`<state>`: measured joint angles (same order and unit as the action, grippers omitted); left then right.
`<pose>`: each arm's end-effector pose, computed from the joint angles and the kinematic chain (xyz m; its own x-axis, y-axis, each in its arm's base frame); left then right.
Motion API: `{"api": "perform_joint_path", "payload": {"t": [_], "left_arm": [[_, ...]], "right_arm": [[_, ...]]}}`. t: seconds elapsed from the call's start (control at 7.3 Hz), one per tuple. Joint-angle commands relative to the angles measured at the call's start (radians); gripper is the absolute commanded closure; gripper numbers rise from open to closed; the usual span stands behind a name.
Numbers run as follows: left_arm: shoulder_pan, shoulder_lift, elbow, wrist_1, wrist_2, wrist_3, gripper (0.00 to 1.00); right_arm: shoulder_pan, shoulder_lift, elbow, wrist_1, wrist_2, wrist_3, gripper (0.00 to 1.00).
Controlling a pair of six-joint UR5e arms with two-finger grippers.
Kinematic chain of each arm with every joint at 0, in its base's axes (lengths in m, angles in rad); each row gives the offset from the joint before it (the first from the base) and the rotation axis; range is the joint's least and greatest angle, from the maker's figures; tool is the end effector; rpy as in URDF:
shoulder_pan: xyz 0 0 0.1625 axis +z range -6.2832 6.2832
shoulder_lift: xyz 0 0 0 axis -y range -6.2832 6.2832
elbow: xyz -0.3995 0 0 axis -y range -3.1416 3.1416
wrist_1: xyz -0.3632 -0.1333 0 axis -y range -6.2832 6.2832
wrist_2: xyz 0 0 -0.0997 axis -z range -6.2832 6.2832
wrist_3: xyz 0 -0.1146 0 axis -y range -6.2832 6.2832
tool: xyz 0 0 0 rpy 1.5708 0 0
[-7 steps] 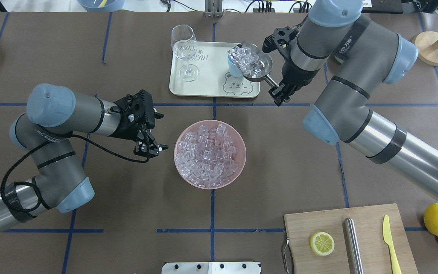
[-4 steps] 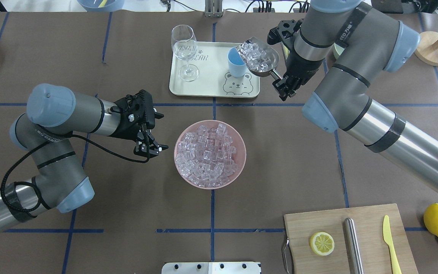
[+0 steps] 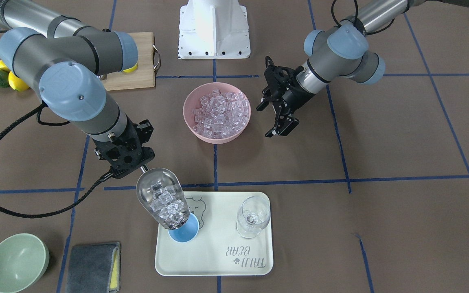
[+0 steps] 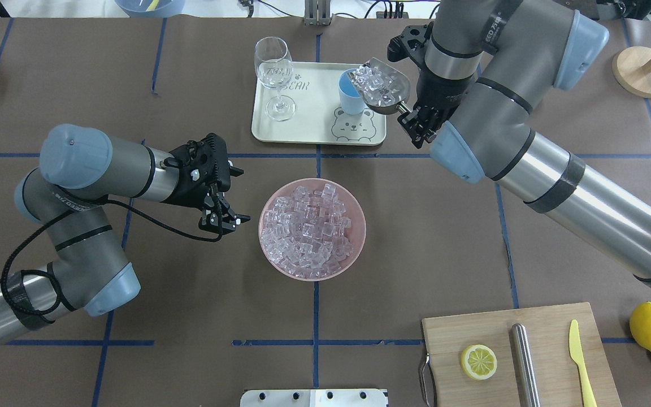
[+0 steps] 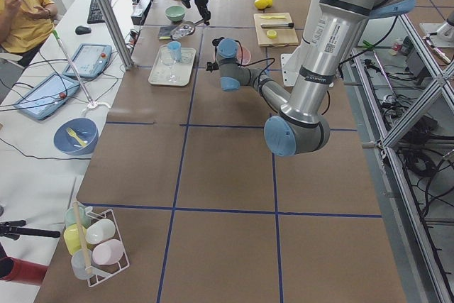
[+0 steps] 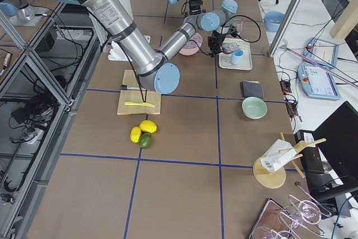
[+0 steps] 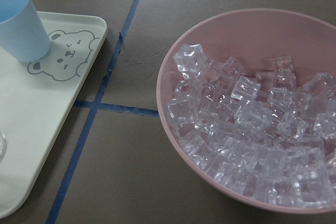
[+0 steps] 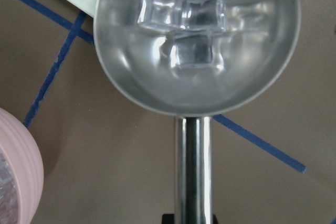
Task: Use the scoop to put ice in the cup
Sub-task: 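Tilt the scoop over the light blue cup to pour the ice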
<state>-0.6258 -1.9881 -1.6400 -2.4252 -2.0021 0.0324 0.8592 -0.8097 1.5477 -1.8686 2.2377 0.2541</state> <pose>0.4420 -0.4248 0.2846 0.1961 0.9785 -0.0637 -0.1911 0.1018 0.9763 -0.3921 -0.5503 0.2464 0.5579 -0.5176 0.6487 0.4655 0.8423 0.2718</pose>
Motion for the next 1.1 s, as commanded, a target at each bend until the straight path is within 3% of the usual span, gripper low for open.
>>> {"api": "perform_joint_path", "payload": {"t": [0.0,0.27,0.96], "left_arm": [[0.0,0.0,0.0,0.0,0.0,0.001,0.0],[0.001,0.0,0.0,0.0,0.0,-0.002,0.0],[0.003,0.0,0.002,0.0,0.002,0.001,0.0]], "right_arm": [[0.0,0.049,-0.033,-0.082,0.0,-0.047,1.0],[0.0,0.111,-0.095,-0.171,-0.001,-0.109,1.0],[0.007,0.158,-0.107,-0.305,-0.009,-0.174,1.0]]}}
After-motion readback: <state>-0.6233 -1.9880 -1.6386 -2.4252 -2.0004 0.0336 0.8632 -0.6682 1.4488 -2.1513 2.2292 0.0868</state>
